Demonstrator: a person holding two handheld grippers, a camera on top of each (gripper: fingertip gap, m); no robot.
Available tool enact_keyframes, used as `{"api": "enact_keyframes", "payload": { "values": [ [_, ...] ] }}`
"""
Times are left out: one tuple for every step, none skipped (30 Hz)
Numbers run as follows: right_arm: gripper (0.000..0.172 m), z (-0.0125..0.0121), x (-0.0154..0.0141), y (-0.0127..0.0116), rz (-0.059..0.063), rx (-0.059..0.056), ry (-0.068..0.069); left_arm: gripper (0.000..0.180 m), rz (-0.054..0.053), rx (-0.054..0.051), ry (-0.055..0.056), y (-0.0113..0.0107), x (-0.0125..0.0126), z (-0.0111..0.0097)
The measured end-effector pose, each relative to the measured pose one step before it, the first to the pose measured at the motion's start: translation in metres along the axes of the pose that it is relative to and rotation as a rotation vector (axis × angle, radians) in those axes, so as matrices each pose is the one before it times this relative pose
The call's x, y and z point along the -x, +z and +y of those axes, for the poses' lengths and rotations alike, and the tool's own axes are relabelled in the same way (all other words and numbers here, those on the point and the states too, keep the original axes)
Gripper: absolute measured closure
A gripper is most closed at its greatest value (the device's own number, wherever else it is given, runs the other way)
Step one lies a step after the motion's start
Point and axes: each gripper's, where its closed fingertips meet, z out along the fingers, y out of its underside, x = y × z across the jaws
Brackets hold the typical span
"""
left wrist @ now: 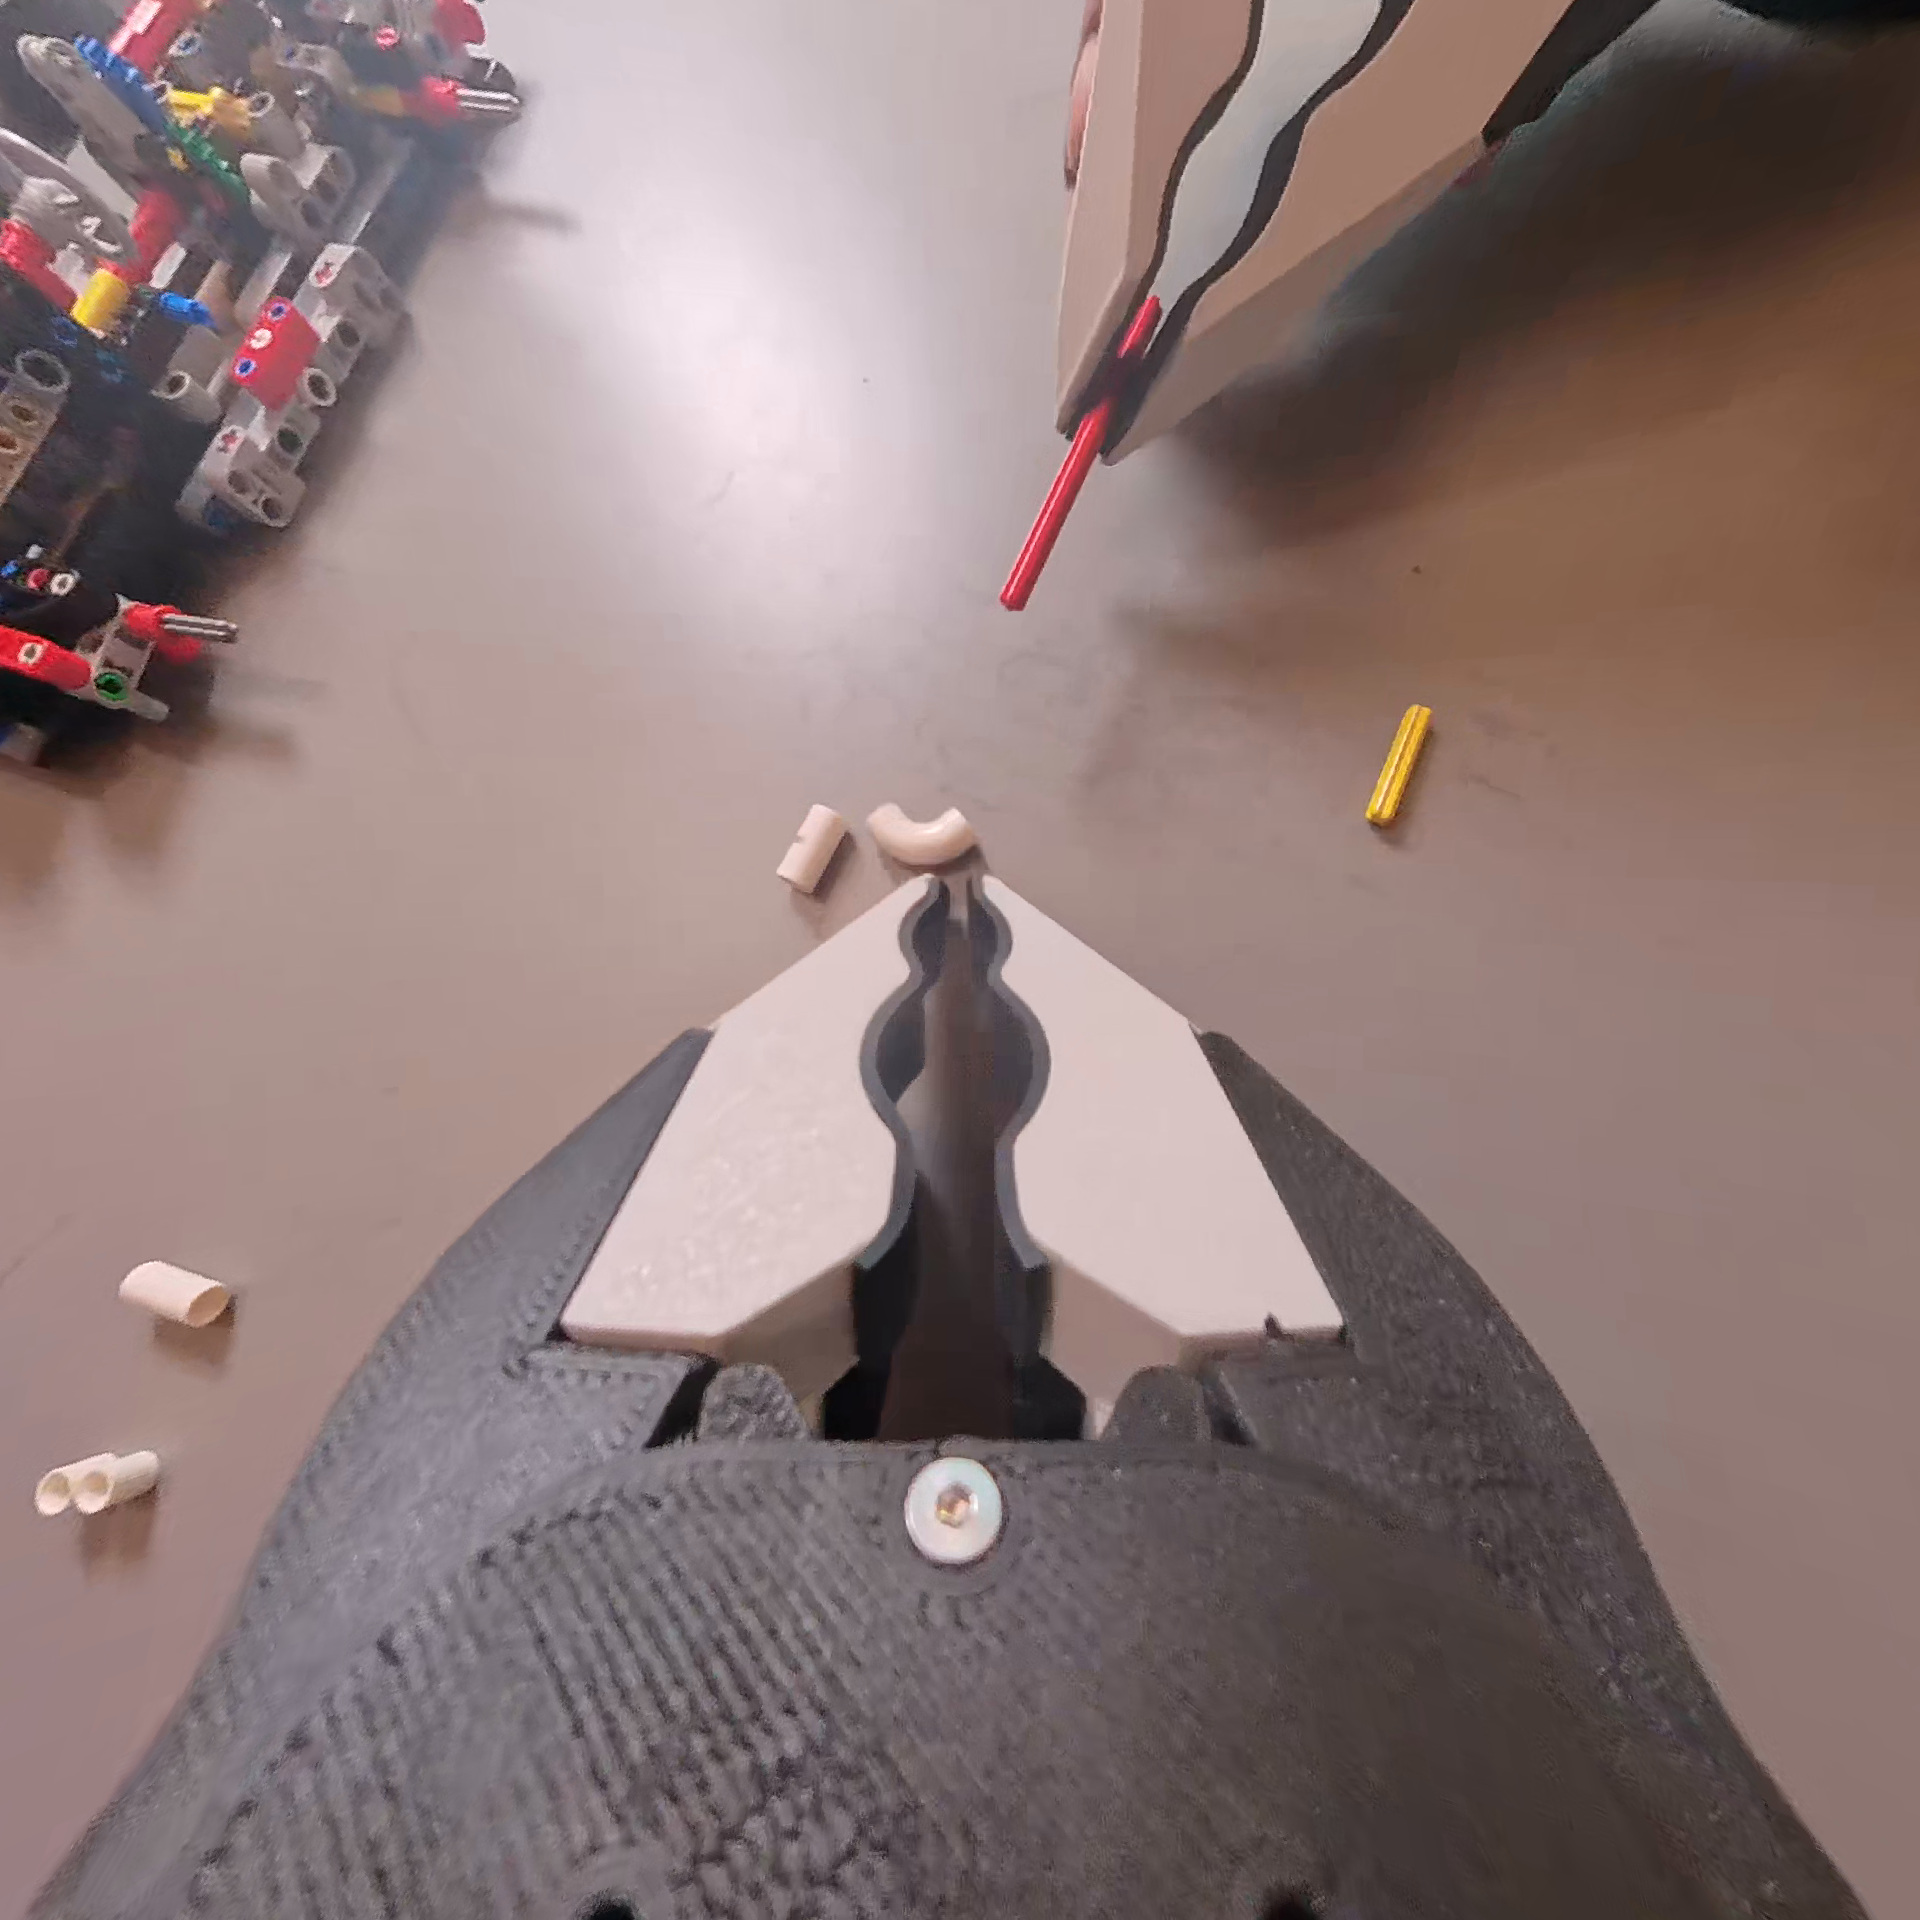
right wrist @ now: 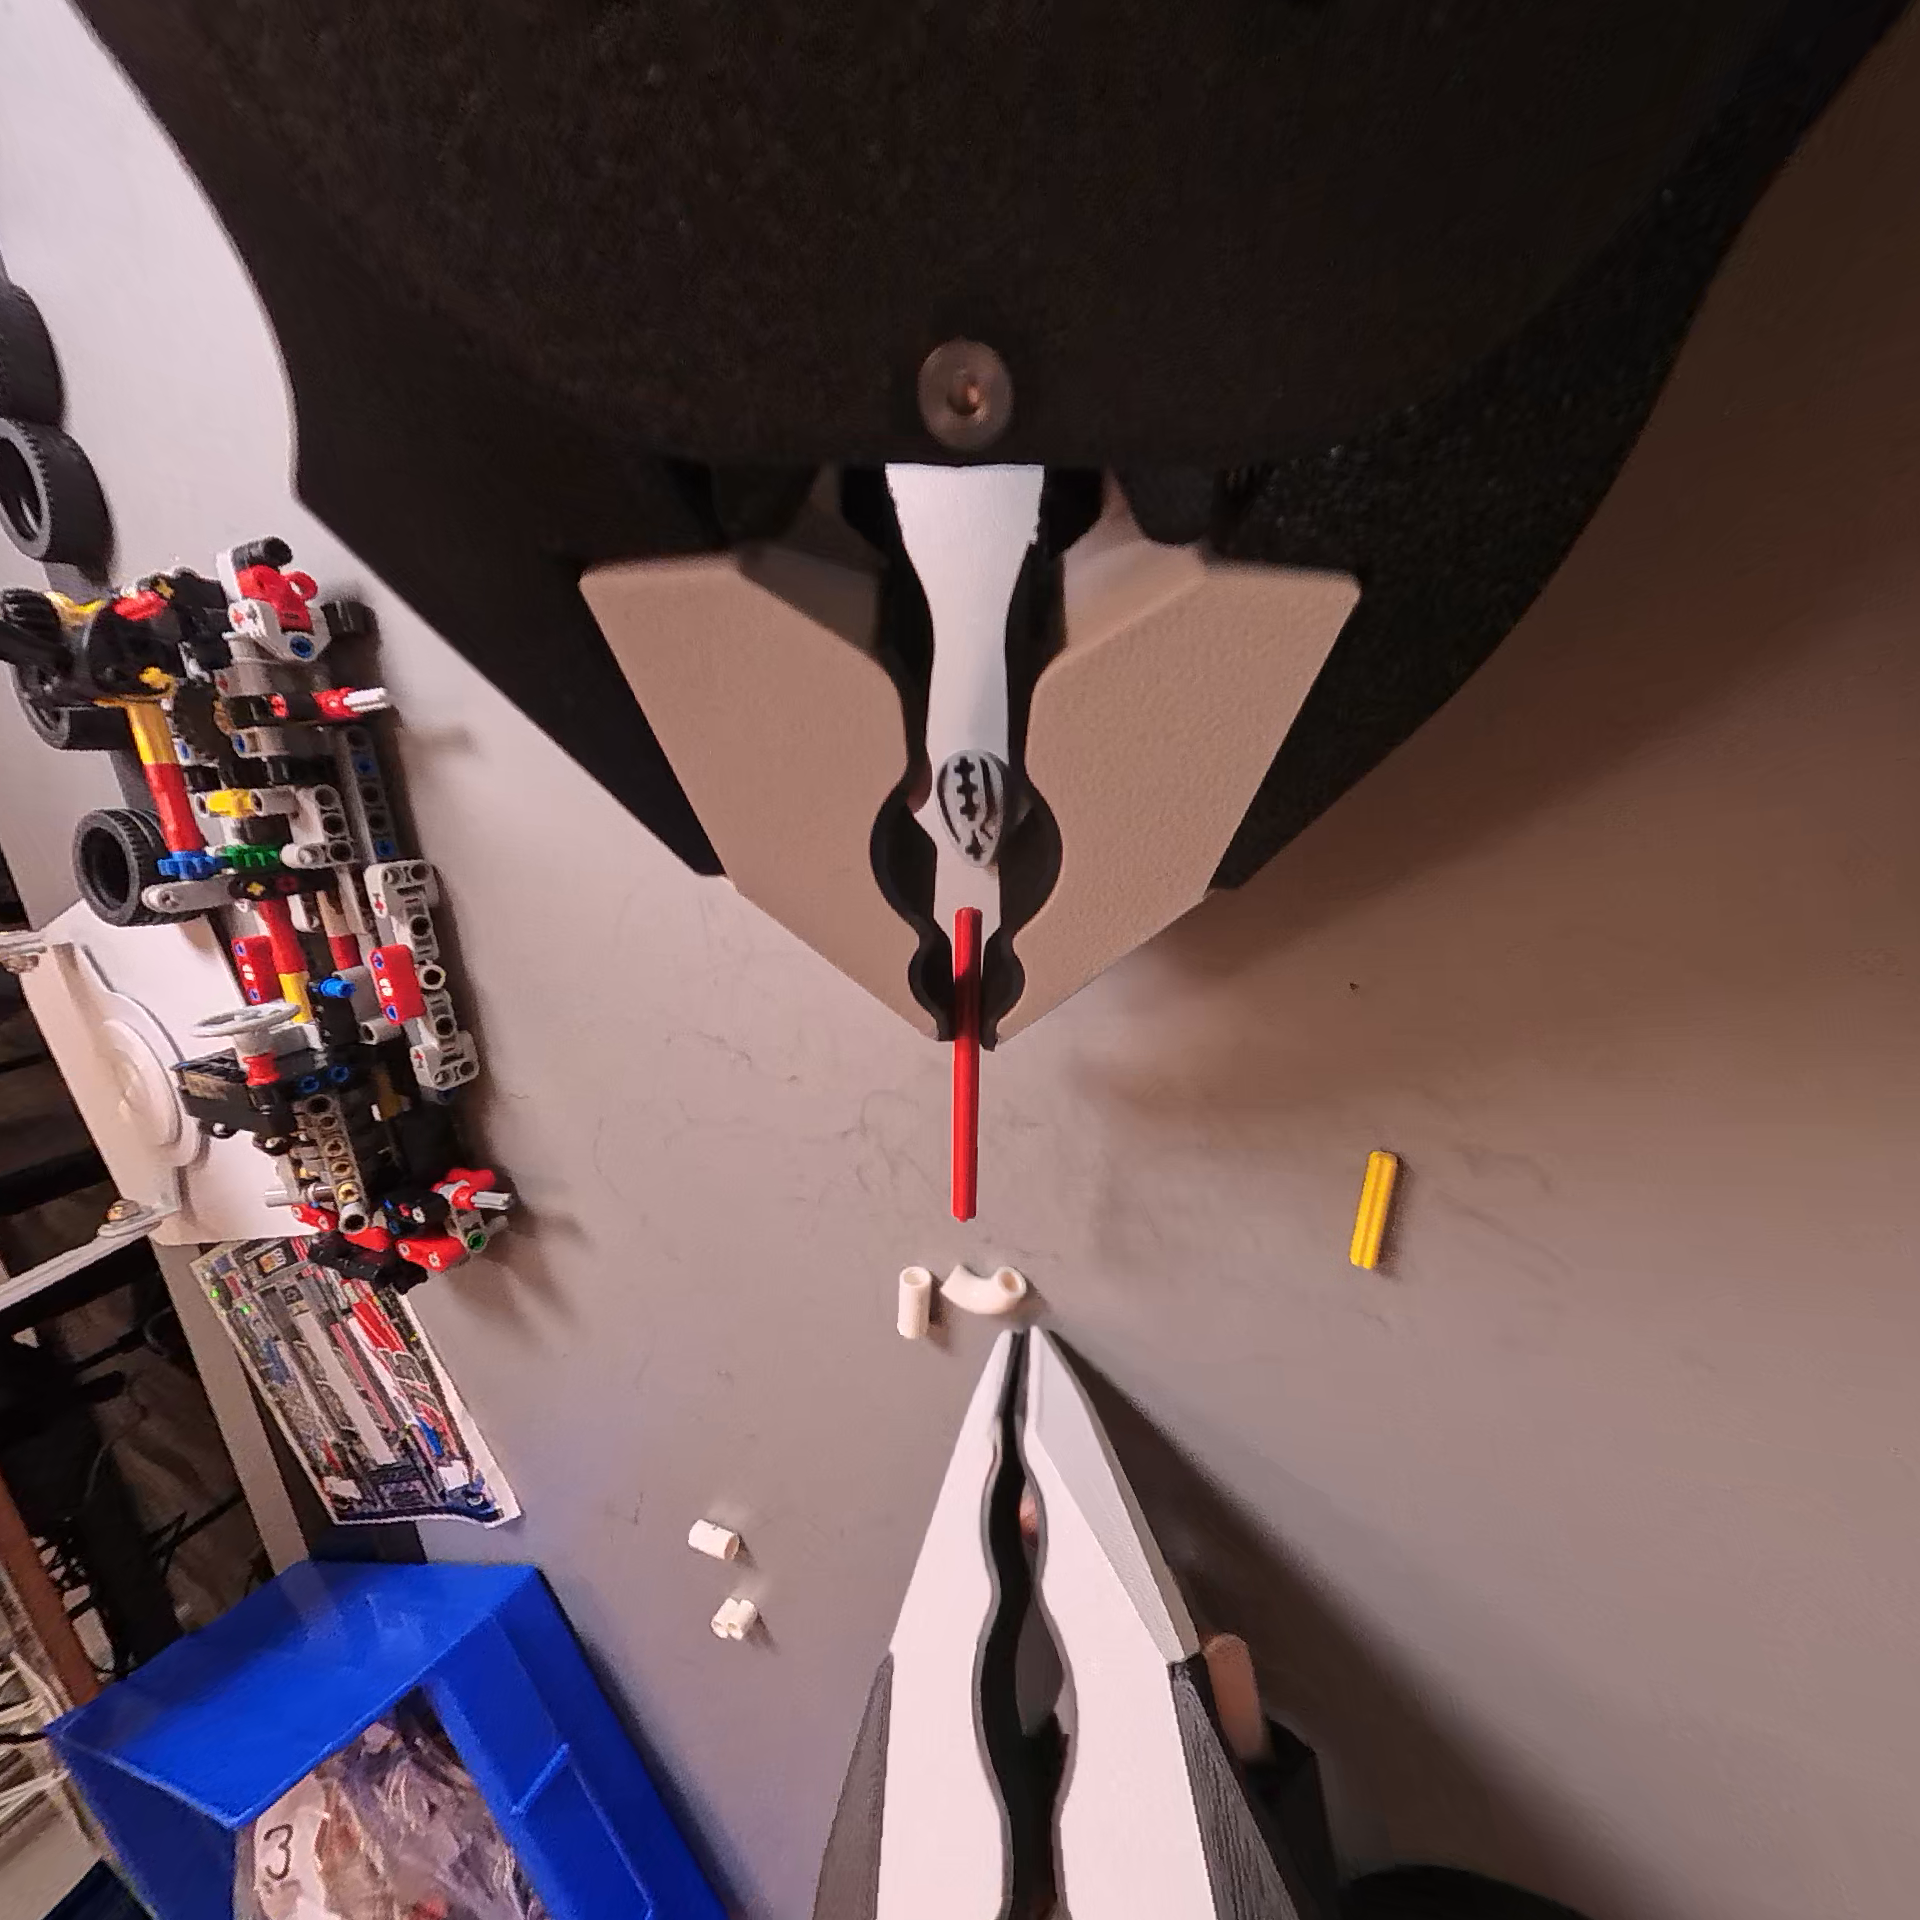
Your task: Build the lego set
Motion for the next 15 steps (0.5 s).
{"api": "enact_keyframes", "payload": {
  "values": [
    [0.17, -0.0011, 0.00048, -0.00003, -0.0018, -0.0034, 0.0003, 0.18, -0.0057, -0.0015, 0.0046, -0.00086, 0.00165, 0.00122],
    [0.17, -0.00039, 0.00085, 0.00018, -0.0026, -0.0002, -0.0015, 0.18, -0.0128, 0.0004, 0.0046, -0.00096, 0.00288, 0.00122],
    [0.171, 0.00036, 0.00042, 0.00026, -0.0003, 0.0031, -0.0038, 0.179, -0.0091, -0.0005, -0.0015, -0.00115, 0.0025, 0.00092],
    [0.171, 0.00061, 0.00037, 0.00019, 0.0002, 0.0037, -0.0034, 0.173, 0.0043, -0.0051, -0.0105, -0.00088, 0.00063, -0.00024],
    [0.171, 0.0004, 0.00007, 0.00019, -0.0005, 0.0021, -0.0008, 0.167, 0.0121, -0.0074, -0.021, -0.00026, -0.00069, -0.00125],
    [0.171, 0.00015, -0.00027, 0.00005, 0.0008, 0.0002, 0.0017, 0.16, 0.0177, -0.0047, -0.0238, 0.0005, -0.00204, -0.00151],
    [0.171, 0.00008, -0.00066, 0.00009, 0.001, 0.0001, 0.0025, 0.153, 0.0142, -0.0022, -0.0192, 0.00133, -0.00238, -0.0016],
    [0.171, 0.00036, -0.00038, 0.0, 0.0005, 0.0009, 0.002, 0.15, 0.0012, -0.0006, -0.0114, 0.00206, -0.00116, -0.00155],
    [0.171, 0.00044, -0.00026, 0.0, 0.0004, 0.0018, 0.0005, 0.149, -0.0044, 0.0025, 0.0, 0.00245, -0.00084, -0.00108],
    [0.171, 0.00042, -0.00021, 0.0, 0.0009, 0.0016, -0.0012, 0.148, -0.0092, 0.0009, 0.0022, 0.0023, 0.00007, -0.00149],
    [0.171, 0.00017, 0.00001, -0.00008, 0.0004, 0.0008, -0.0014, 0.149, -0.0119, -0.0025, -0.0041, 0.00197, 0.00118, -0.00202],
    [0.171, -0.00009, 0.00002, -0.00007, 0.0, 0.0002, -0.0004, 0.15, -0.0093, 0.0021, -0.0069, 0.00181, 0.00143, -0.00129],
    [0.171, -0.00021, -0.00002, -0.00013, 0.0006, 0.0003, -0.0002, 0.151, -0.0048, 0.0012, -0.0052, 0.00146, 0.00092, -0.00104],
    [0.171, -0.00006, -0.00019, -0.00008, 0.0013, 0.0004, -0.0006, 0.154, -0.0002, 0.0004, -0.0023, 0.00113, 0.00008, -0.00071],
    [0.171, -0.00002, -0.00008, -0.00002, 0.001, 0.0003, -0.0003, 0.157, 0.0023, 0.0017, 0.0014, 0.00044, -0.00036, -0.00029]
  ]
}}
